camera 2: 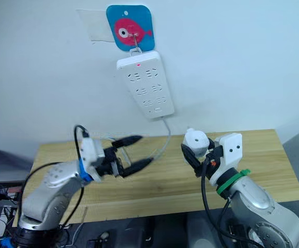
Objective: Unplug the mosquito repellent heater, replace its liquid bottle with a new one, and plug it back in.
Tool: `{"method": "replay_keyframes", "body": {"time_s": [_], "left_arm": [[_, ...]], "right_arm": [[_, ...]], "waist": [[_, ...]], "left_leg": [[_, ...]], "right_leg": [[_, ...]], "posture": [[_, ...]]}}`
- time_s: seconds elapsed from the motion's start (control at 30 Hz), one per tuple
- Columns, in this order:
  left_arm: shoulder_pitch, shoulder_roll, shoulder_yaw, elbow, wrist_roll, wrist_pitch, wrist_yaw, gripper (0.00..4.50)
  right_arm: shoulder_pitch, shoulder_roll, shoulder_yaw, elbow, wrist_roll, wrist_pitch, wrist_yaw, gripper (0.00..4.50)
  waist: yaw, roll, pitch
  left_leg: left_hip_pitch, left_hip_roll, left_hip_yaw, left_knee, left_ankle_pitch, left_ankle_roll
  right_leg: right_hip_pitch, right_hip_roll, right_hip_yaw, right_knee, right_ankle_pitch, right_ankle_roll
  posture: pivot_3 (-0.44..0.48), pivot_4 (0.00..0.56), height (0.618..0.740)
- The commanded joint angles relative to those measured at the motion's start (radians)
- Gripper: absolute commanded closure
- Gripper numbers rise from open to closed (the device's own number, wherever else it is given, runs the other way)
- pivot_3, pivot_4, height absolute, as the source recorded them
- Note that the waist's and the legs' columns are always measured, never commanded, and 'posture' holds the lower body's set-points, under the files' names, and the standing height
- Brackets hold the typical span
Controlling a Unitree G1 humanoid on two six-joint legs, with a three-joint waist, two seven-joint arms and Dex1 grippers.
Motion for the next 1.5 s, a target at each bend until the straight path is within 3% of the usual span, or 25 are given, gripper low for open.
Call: {"method": "replay_keyframes", "body": {"time_s": [0.03, 0.33, 0.73, 0.9, 1.1, 1.2, 1.47, 1.5], "left_arm": [[-0.08, 0.027, 0.081, 0.044, -0.045, 0.035, 0.032, 0.0], [-0.29, 0.011, 0.062, 0.285, 0.046, -0.074, 0.0, 0.0], [-0.454, -0.115, -0.025, 0.523, 0.125, -0.209, -0.088, 0.0], [-0.48, -0.134, -0.043, 0.54, 0.106, -0.2, -0.157, 0.0], [-0.448, -0.095, -0.019, 0.44, 0.042, -0.095, -0.19, 0.0], [-0.444, -0.087, 0.001, 0.423, 0.028, -0.064, -0.164, 0.6], [-0.451, -0.092, 0.001, 0.446, 0.055, -0.068, -0.15, 3.09], [-0.451, -0.094, -0.001, 0.45, 0.058, -0.073, -0.15, 3.22]], "right_arm": [[-0.049, -0.027, -0.051, -0.079, 0.088, 0.008, 0.049, 1.36], [-0.162, -0.06, -0.061, -0.037, 0.17, 0.042, 0.093, 1.36], [-0.221, -0.028, -0.06, -0.009, 0.169, 0.065, 0.058, 1.36], [-0.251, -0.02, -0.056, 0.001, 0.163, 0.073, 0.056, 1.36], [-0.262, -0.022, -0.057, 0.004, 0.153, 0.081, 0.061, 1.36], [-0.269, -0.006, -0.045, 0.007, 0.147, 0.084, 0.052, 1.36], [-0.307, 0.054, 0.01, 0.019, 0.125, 0.109, 0.012, 1.36], [-0.316, 0.059, 0.022, 0.025, 0.111, 0.114, 0.008, 1.36]], "waist": [[0.0, 0.0, 0.0], [0.0, 0.0, 0.0], [0.004, -0.001, 0.0], [0.001, -0.001, -0.001], [-0.001, -0.001, -0.001], [-0.001, -0.001, -0.001], [-0.001, -0.001, -0.001], [-0.001, -0.001, -0.001]], "left_leg": [[0.0, 0.0, 0.0, 0.0, 0.0, 0.0], [0.0, 0.0, 0.0, 0.0, 0.0, 0.0], [0.0, 0.0, 0.0, 0.0, 0.0, -0.001], [0.0, 0.0, 0.001, 0.0, 0.002, -0.003], [0.0, 0.0, 0.001, 0.0, 0.002, -0.004], [0.0, 0.0, 0.001, 0.0, 0.002, -0.004], [0.0, 0.0, 0.001, 0.0, 0.002, -0.004], [0.0, 0.0, 0.001, 0.0, 0.002, -0.004]], "right_leg": [[0.0, 0.0, 0.0, 0.0, 0.0, 0.0], [0.0, 0.001, -0.001, 0.0, 0.0, 0.0], [-0.001, 0.0, 0.0, 0.001, 0.0, 0.0], [-0.001, 0.0, 0.0, 0.001, 0.0, 0.0], [-0.001, 0.0, 0.0, 0.001, 0.0, 0.0], [-0.001, 0.0, 0.0, 0.002, 0.0, 0.0], [-0.002, 0.0, 0.0, 0.002, 0.0, 0.0], [-0.002, 0.0, 0.0, 0.002, 0.0, 0.0]], "posture": [[-0.181, 0.295, 0.74], [-0.159, 0.289, 0.74], [-0.168, 0.248, 0.74], [-0.171, 0.239, 0.74], [-0.175, 0.236, 0.74], [-0.175, 0.236, 0.74], [-0.163, 0.253, 0.74], [-0.164, 0.255, 0.74]]}}
